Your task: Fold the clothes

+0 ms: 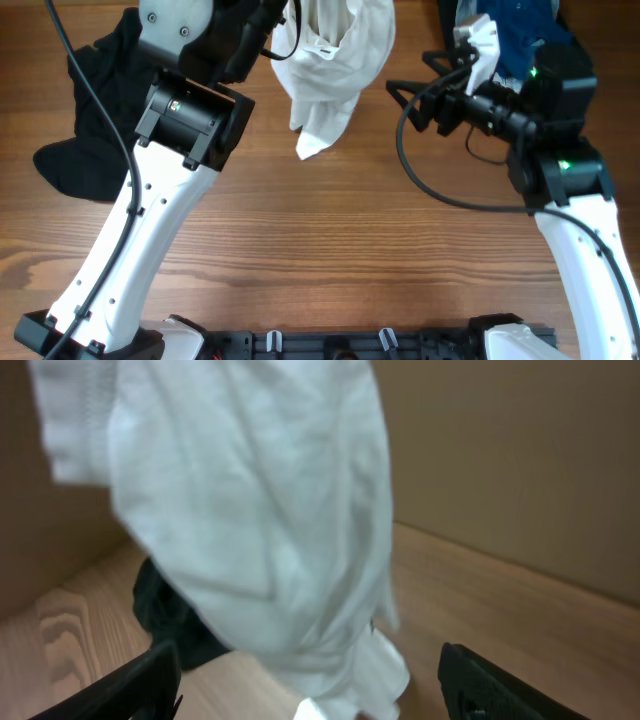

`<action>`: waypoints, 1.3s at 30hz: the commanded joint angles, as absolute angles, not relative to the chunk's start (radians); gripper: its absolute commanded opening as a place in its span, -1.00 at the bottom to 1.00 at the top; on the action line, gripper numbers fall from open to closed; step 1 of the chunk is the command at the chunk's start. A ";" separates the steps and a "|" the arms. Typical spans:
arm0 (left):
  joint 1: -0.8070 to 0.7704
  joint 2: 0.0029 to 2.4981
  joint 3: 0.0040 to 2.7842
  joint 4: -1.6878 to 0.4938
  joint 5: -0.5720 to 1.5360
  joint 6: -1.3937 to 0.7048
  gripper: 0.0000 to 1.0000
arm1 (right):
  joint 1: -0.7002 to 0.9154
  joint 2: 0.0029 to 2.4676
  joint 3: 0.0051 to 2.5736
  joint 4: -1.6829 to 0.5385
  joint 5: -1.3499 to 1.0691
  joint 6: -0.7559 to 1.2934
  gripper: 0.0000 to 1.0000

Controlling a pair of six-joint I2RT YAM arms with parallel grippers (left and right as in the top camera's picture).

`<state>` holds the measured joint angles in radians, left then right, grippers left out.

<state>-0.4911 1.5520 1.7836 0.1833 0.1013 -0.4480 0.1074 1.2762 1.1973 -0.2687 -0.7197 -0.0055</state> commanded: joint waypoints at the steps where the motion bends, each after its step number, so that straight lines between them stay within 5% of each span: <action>1: -0.496 1.514 1.809 0.190 0.088 -0.450 -0.92 | 0.104 1.369 1.182 -0.208 -0.808 0.010 0.64; 16: -0.493 1.513 1.808 0.116 0.084 -0.406 -0.92 | 0.105 1.604 1.182 0.278 -1.092 0.262 0.22; 18: -0.493 1.513 1.808 0.109 0.084 -0.403 -0.92 | 0.105 1.604 1.182 0.289 -1.107 0.272 -0.03; 20: -0.493 1.513 1.808 0.100 0.084 -0.400 -0.92 | 0.105 1.604 1.182 0.289 -1.109 0.274 -0.63; 22: -0.491 1.513 1.808 0.083 0.072 -0.396 -0.92 | 0.101 1.604 1.182 0.286 -1.108 0.293 -0.91; 39: -0.260 1.490 1.809 -0.323 -0.024 -0.311 -0.92 | -0.194 1.401 1.184 0.022 -0.987 0.226 -0.91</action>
<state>-0.2913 1.5269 1.7870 -0.3046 0.0120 -0.3668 -0.1825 1.4448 1.1828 0.0956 -1.0756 0.2832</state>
